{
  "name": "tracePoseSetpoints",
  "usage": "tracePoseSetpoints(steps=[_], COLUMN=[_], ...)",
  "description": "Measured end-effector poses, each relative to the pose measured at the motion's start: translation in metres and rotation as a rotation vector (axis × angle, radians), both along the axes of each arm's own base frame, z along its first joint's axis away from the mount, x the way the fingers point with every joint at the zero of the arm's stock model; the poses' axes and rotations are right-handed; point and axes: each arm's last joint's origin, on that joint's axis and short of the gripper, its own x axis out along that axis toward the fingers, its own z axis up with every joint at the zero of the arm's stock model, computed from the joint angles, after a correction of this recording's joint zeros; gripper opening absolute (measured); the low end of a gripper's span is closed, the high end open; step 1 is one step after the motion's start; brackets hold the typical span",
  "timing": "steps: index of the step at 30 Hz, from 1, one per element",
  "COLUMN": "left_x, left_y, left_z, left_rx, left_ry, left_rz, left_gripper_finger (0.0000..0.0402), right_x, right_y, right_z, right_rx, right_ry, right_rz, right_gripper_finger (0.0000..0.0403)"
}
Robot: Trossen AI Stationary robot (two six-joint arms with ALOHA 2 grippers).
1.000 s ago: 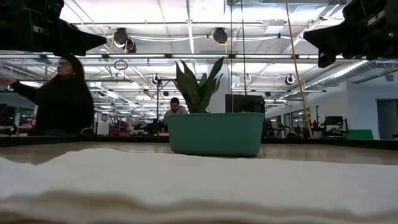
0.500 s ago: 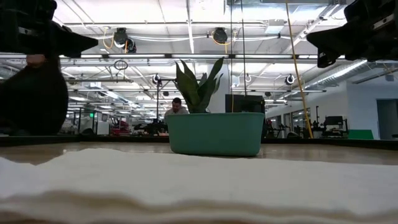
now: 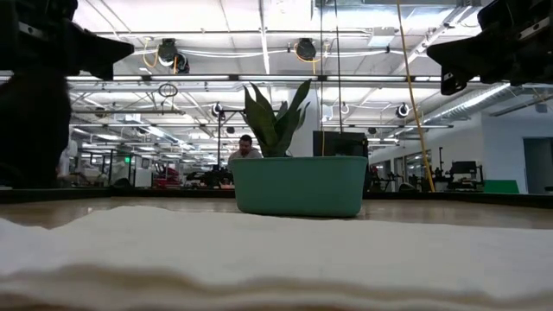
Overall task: Pick and placing Produce into tupperware
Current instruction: Adjust the green bin on the table
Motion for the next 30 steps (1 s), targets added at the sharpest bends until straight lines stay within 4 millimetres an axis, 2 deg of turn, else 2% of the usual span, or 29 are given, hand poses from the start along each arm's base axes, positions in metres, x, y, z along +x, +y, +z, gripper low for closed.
tracePoseSetpoints(steps=[7, 14, 19, 22, 26, 30], left_x=[0.001, 0.005, 0.005, 0.005, 0.006, 0.008], left_y=[0.000, 0.000, 0.000, 0.001, 0.003, 0.004], left_z=[-0.003, -0.024, -0.025, -0.025, -0.031, -0.037], left_rx=[-0.066, -0.093, -0.108, -0.136, -0.160, -0.161], left_ry=[0.020, -0.009, -0.007, -0.004, 0.057, 0.116], left_rz=[-0.012, -0.013, -0.008, 0.038, 0.098, 0.134], left_gripper_finger=[0.0000, 0.0000, 0.0000, 0.0000, 0.0001, 0.0001], right_x=[0.001, 0.003, 0.004, 0.004, 0.002, 0.004], right_y=[0.000, 0.000, 0.000, 0.000, -0.002, -0.003], right_z=[-0.001, -0.003, -0.003, -0.005, 0.003, -0.001], right_rx=[0.001, 0.003, 0.019, 0.048, 0.092, 0.099], right_ry=[0.014, 0.034, 0.039, 0.026, -0.091, -0.052], right_rz=[-0.004, -0.005, -0.004, -0.002, -0.039, -0.096], right_gripper_finger=[0.0000, 0.0000, 0.0000, 0.0000, 0.0000, 0.0000])
